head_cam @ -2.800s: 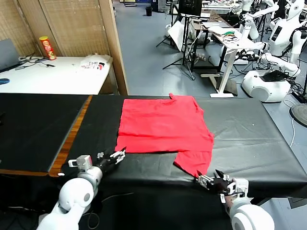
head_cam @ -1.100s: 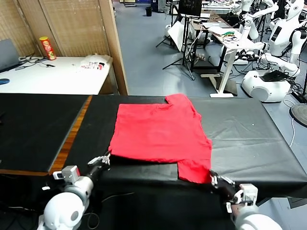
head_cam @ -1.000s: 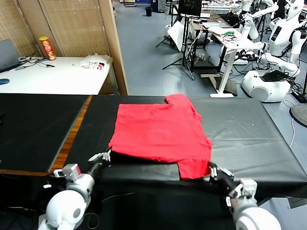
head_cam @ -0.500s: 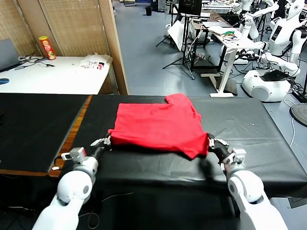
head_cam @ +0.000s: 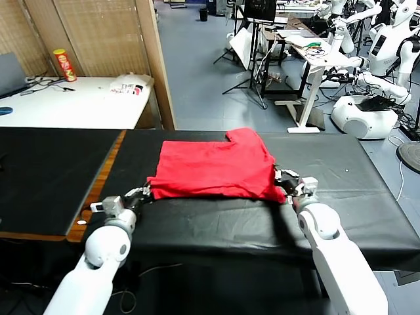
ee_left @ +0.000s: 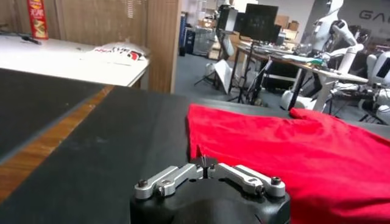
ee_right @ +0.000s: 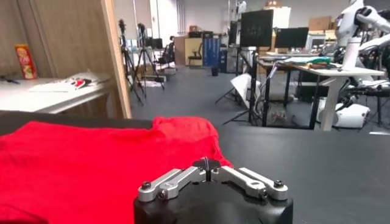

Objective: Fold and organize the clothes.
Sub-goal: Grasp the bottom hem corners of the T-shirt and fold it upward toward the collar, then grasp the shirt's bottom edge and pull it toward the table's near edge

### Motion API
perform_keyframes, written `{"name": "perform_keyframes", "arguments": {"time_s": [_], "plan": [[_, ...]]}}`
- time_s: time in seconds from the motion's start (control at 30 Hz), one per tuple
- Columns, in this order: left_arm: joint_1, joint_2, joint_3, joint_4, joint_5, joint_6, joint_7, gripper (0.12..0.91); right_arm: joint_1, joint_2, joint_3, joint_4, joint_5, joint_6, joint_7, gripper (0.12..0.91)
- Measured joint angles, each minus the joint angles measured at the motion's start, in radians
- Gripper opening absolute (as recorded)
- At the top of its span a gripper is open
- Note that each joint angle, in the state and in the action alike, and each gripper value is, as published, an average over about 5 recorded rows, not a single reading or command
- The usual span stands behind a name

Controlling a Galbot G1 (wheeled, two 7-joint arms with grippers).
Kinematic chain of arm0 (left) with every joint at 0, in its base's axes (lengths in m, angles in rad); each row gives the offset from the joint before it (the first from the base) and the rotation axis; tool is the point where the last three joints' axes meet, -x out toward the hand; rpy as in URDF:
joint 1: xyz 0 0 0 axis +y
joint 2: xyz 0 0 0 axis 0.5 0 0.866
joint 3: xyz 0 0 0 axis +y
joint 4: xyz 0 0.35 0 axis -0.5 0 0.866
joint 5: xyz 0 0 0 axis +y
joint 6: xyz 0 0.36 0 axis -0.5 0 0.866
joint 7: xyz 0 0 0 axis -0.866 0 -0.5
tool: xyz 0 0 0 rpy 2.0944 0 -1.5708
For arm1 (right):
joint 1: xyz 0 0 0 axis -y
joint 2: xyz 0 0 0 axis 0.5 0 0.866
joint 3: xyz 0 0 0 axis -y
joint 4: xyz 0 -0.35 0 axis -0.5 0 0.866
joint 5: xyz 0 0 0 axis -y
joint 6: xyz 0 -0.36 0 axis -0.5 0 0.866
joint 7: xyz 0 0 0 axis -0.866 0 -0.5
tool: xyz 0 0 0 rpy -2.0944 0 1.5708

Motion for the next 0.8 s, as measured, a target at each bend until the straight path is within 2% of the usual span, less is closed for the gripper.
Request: {"name": "perform_keyframes", "arguments": {"time_s": [0.1, 0.2, 0.3, 0.4, 0.47, 0.67, 0.8], "plan": [[-0.01, -0.004, 0.001, 0.008, 0.0, 0.004, -0.001, 0.254, -0.043, -0.025, 0.018, 0.059, 0.013, -0.024, 0.001, 0.588], [-0.011, -0.005, 0.0, 0.01, -0.001, 0.008, -0.001, 0.422, -0.098, -0.05, 0.039, 0.115, 0.002, -0.034, 0.0, 0.728], [-0.002, -0.004, -0.002, 0.007, -0.003, 0.014, 0.002, 0.59, -0.152, -0.065, 0.055, 0.155, -0.017, -0.04, -0.003, 0.788], [0.013, -0.003, -0.005, -0.002, -0.012, 0.025, 0.008, 0.732, -0.198, -0.069, 0.064, 0.182, -0.03, -0.043, -0.005, 0.797], [0.023, -0.003, -0.009, -0.009, -0.029, 0.033, 0.011, 0.78, -0.224, -0.069, 0.066, 0.195, -0.036, -0.043, -0.007, 0.798], [0.053, -0.001, -0.024, -0.024, -0.067, 0.055, 0.026, 0.798, -0.261, -0.061, 0.065, 0.201, -0.054, -0.042, -0.009, 0.762], [0.06, -0.004, -0.028, -0.018, -0.079, 0.059, 0.03, 0.798, -0.268, -0.056, 0.061, 0.2, -0.065, -0.039, -0.009, 0.664]]}}
